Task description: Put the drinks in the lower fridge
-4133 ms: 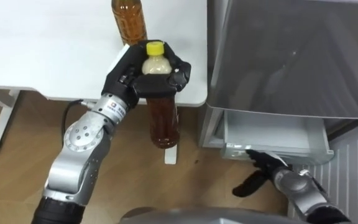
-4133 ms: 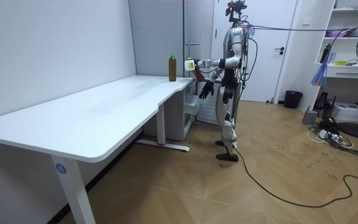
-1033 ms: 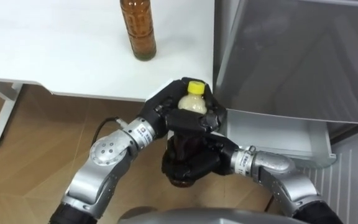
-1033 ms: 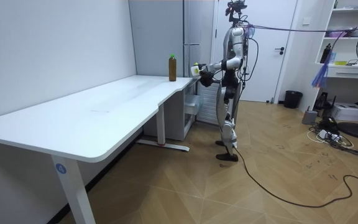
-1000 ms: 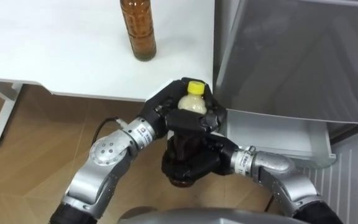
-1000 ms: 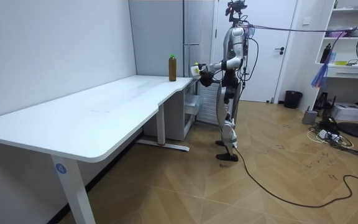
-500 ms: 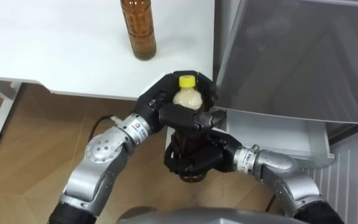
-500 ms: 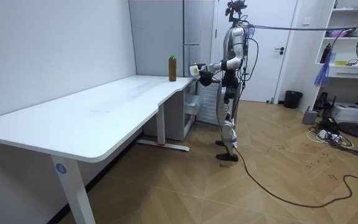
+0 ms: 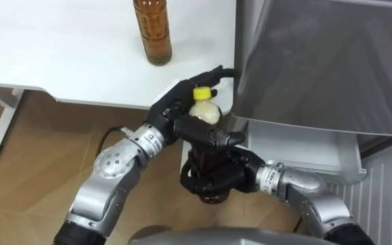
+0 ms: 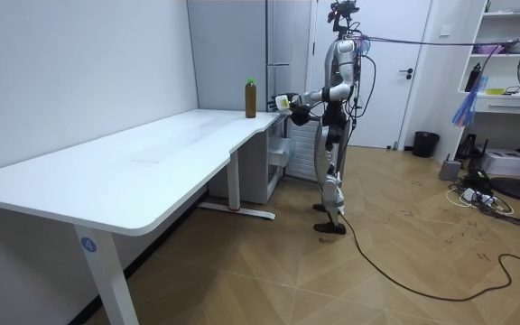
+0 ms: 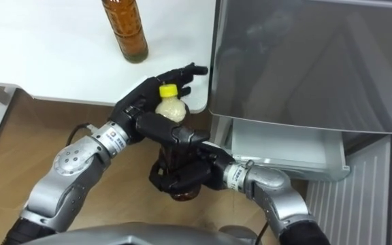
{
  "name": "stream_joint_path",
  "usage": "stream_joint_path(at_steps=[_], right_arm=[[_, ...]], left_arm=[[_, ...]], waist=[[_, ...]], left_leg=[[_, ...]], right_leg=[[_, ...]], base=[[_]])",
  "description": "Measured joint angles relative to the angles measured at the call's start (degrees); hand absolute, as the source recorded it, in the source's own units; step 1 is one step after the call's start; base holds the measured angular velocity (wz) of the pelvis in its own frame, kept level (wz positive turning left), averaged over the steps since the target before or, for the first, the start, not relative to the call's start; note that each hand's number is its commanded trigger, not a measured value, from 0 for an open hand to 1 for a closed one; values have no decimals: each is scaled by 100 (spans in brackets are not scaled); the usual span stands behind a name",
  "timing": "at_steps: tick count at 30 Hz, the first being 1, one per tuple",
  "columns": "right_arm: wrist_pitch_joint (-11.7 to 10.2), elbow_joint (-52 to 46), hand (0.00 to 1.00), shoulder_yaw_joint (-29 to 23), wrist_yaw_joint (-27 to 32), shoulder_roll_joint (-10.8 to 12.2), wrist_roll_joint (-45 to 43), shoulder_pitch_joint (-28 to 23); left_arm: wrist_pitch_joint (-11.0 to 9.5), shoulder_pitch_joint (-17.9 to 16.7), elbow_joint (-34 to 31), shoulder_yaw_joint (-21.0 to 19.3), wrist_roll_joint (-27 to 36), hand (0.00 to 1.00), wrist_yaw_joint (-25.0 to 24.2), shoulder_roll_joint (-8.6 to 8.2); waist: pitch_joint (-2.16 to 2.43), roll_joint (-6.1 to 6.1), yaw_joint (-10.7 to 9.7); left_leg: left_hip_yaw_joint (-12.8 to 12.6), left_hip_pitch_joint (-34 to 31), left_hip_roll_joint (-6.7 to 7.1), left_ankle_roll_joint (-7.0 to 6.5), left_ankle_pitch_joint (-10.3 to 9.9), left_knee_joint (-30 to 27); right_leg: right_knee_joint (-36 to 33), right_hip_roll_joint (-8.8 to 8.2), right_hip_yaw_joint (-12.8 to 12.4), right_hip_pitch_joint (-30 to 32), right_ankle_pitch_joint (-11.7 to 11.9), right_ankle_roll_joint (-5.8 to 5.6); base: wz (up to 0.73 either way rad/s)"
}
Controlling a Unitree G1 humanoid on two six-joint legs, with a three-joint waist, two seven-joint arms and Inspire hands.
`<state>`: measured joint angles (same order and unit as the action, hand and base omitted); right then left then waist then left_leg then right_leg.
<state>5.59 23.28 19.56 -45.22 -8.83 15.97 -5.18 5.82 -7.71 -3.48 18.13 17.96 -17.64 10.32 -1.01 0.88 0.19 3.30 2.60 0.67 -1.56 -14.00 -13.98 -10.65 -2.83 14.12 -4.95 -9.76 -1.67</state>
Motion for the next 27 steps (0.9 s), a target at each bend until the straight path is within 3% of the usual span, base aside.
stream_joint_path(at_steps=[17, 23, 27], right_arm=[[-74, -1, 100, 164, -6, -202, -40, -59], [-54, 116, 100, 295, 5, -250, -303, -56], [-55, 240, 100, 284, 13, -261, -303, -55]], left_arm=[[-143, 24, -1103, -152, 56, 0, 113, 5], [-555, 182, -1756, -57, 56, 0, 75, -67], [-676, 298, -2094, -66, 50, 0, 130, -63]], waist=[[4, -88, 8], [-17, -125, 95], [-18, -128, 139]], left_leg=[[-37, 56, 0, 0, 0, 32], [-108, 126, -5, -1, 0, 47], [-103, 128, -3, -3, 2, 55]], right_leg=[[-13, 0, -77, -17, 0, 0], [8, 5, -146, -56, 0, 0], [4, 2, -124, -55, 0, 0]], base=[[-1], [-6], [0]])
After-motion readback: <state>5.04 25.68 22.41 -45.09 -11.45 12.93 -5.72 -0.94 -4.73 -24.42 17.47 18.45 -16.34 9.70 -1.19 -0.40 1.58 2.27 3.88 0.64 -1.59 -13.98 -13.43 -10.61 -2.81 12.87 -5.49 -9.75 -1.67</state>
